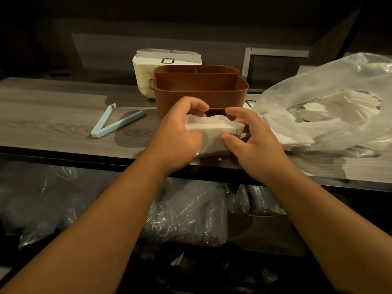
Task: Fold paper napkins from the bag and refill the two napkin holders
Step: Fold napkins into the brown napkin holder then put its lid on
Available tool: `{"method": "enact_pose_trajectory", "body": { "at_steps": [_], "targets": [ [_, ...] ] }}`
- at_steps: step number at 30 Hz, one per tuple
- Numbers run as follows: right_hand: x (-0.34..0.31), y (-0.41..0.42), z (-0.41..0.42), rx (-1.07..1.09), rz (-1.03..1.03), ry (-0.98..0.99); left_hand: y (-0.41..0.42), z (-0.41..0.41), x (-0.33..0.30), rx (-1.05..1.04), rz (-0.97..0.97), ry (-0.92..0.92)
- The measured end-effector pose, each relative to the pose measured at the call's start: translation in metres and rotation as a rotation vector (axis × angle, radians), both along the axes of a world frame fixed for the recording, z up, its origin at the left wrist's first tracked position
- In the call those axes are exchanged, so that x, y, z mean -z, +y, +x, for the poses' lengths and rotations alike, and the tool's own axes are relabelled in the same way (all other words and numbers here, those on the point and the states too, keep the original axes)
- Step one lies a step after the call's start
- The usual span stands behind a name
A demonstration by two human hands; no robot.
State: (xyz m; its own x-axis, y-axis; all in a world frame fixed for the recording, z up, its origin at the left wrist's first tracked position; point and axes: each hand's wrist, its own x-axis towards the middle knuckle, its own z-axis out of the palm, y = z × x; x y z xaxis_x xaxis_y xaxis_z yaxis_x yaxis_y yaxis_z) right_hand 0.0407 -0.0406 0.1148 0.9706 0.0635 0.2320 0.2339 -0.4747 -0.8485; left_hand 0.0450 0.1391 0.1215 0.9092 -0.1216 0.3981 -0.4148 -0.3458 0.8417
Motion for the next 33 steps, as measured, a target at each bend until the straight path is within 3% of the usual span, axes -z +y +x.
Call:
{"method": "enact_pose_trajectory", "body": {
  "at_steps": [6,13,17,33],
  "targets": [
    [0.002,-0.001,0.004,-0.019,0.017,0.009,0.004,0.003,0.009,-0.016,0.087,0.108],
    [0.002,-0.001,0.004,-0.015,0.084,-0.030,0.005,-0.001,0.006,-0.042,0.012,0.101],
    [0.002,-0.004,0.002,-0.023,0.121,-0.023,0.004,-0.002,0.005,0.017,0.070,0.124],
    [0.002,-0.001,0.006,0.015,0.083,0.025,0.005,-0.005,0.013,0.013,0.003,0.147]
  ]
}}
